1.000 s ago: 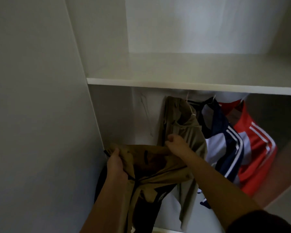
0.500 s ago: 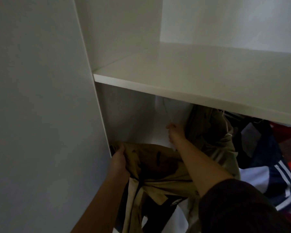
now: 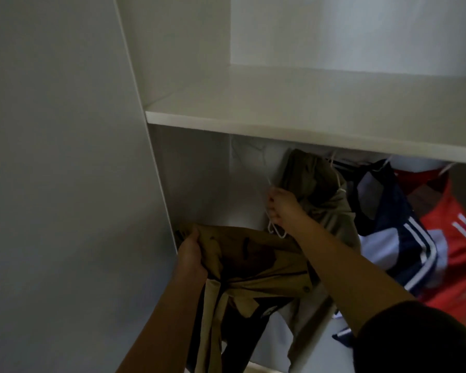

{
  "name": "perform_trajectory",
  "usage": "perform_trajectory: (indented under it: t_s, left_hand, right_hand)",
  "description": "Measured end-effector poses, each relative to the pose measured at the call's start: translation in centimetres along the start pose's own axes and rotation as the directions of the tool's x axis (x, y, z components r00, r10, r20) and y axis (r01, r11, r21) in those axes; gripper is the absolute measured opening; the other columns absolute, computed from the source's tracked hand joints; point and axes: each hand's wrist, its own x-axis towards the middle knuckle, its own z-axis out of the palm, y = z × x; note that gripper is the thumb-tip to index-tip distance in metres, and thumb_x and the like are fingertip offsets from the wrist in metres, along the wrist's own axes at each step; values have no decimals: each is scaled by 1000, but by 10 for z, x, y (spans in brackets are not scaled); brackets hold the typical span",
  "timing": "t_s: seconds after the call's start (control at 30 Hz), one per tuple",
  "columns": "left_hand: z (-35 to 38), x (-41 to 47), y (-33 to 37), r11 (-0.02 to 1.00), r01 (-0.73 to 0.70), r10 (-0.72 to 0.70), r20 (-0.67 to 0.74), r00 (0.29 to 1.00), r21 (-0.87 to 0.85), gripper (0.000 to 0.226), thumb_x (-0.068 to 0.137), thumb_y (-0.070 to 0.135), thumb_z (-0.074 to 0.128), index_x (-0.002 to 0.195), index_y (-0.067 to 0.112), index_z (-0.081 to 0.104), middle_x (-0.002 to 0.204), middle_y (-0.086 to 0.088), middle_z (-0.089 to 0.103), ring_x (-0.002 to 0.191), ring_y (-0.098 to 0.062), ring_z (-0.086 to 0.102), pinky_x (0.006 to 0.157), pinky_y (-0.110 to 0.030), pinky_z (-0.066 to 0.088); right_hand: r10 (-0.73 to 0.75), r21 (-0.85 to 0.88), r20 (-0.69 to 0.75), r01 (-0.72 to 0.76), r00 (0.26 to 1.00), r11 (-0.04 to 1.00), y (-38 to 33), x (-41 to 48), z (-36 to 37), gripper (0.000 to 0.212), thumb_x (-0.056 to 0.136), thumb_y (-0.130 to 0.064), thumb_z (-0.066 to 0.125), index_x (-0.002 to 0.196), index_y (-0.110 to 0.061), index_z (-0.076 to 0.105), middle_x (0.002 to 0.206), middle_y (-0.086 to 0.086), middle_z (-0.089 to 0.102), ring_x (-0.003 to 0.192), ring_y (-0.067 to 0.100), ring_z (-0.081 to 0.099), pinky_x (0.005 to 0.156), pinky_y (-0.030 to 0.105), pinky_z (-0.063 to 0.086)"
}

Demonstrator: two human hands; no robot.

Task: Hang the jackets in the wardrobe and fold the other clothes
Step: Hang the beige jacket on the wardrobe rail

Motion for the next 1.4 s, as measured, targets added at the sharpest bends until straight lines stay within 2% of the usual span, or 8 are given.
perform_trajectory:
  t_s: [0.17,0.3,0.37,0.6,0.83,0.97,1.23,1.4]
  left_hand:
    - [-18,-22,2,996,22,-27,54,998,87,50,100,36,42,135,1,46,140,-21,46,125,-36,46,103,-48,37]
    - [-26,-43,-2,988,67,-81,99,992,137,51,98,37,46,136,4,46,138,-19,48,121,-34,50,94,-46,41]
    - [-27,-53,-5,984,62,-85,132,988,167,48,99,35,45,135,4,47,136,-18,51,112,-32,54,88,-45,44]
    - [-17,-82,-19,953,109,-168,193,967,282,50,98,34,47,138,5,43,137,-20,48,121,-36,49,93,-47,41]
    - [-20,-92,-21,949,96,-169,227,959,300,48,97,33,49,137,5,46,134,-20,51,115,-35,52,91,-45,43]
    - [-14,-97,-23,946,94,-175,245,954,310,47,97,32,49,135,4,48,131,-20,53,113,-34,54,91,-45,44]
    - [-3,-116,-24,940,61,-173,313,934,336,46,97,31,49,132,2,49,129,-20,55,104,-32,56,89,-43,45]
    - [2,-129,-10,968,-17,-71,338,939,250,44,98,31,47,130,2,51,131,-19,54,115,-34,54,99,-45,43]
  right_hand:
    - [117,-109,56,-111,992,988,38,-69,-23,42,101,-37,39,62,-20,39,39,-8,32,29,6,24,32,13,16]
    - [75,-295,-102,-102,992,950,75,-126,-43,31,88,-35,64,65,-16,59,53,-1,54,46,10,52,35,13,35]
    - [-33,-289,-119,-3,992,957,91,-149,-57,27,87,-28,65,71,-6,66,59,3,57,56,12,56,50,17,42]
    - [-441,-173,-179,413,880,894,88,-210,-70,36,92,-7,58,60,-13,42,43,-9,43,41,-1,44,47,13,37]
    - [-575,-267,-334,510,747,817,55,-226,-66,45,100,-32,44,58,-15,43,46,-9,37,41,0,35,45,16,31]
    - [-612,-69,-326,628,720,775,40,-236,-65,45,104,-26,33,61,-16,44,42,-12,36,40,2,31,43,18,28]
    - [-592,351,-338,681,732,642,24,-255,-38,44,103,-31,33,63,-18,48,45,-7,30,38,7,24,36,17,21]
    - [-349,-33,-207,351,914,936,87,-243,-21,45,100,-36,38,60,-21,50,52,-5,45,52,14,40,53,25,37]
